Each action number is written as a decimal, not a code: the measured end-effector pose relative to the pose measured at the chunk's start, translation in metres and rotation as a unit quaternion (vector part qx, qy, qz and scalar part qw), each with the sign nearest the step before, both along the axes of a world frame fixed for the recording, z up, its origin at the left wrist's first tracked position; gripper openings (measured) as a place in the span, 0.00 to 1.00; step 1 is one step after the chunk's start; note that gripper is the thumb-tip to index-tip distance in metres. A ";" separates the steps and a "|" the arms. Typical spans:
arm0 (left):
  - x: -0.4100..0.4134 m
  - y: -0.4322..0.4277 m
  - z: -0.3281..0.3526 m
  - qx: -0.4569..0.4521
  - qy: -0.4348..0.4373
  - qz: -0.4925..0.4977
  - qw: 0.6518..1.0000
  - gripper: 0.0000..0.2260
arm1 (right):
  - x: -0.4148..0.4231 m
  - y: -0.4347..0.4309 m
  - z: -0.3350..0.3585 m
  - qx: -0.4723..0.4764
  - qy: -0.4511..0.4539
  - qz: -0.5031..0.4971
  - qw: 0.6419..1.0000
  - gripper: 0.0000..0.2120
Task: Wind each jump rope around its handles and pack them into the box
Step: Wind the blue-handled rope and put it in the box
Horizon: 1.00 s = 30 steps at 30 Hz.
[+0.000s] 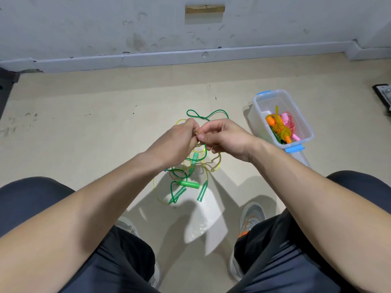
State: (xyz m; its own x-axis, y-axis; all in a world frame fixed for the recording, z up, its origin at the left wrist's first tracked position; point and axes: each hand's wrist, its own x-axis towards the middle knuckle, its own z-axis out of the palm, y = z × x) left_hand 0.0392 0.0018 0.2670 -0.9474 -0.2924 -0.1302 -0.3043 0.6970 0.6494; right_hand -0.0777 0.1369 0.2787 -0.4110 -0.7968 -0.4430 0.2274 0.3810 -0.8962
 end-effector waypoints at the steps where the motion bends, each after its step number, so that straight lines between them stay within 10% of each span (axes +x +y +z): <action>1: 0.001 -0.002 0.000 -0.014 -0.003 -0.011 1.000 0.03 | 0.000 0.000 -0.001 -0.001 -0.006 0.002 1.000 0.04; 13: 0.001 0.006 0.005 0.118 0.050 0.130 0.983 0.11 | 0.002 -0.006 0.000 0.031 0.150 -0.008 0.988 0.04; 21: 0.000 0.015 0.003 0.367 0.036 0.223 0.902 0.12 | -0.001 -0.004 -0.004 0.031 0.109 0.003 0.994 0.04; 30: 0.002 0.000 -0.009 -0.030 0.093 0.078 0.992 0.06 | -0.005 -0.001 -0.001 0.009 0.066 0.008 0.998 0.02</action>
State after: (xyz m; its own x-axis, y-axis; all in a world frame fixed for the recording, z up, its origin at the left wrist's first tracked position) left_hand 0.0410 0.0014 0.2584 -0.8956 -0.4401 0.0655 -0.2904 0.6897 0.6634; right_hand -0.0823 0.1363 0.2777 -0.4537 -0.7957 -0.4013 0.1024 0.4008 -0.9104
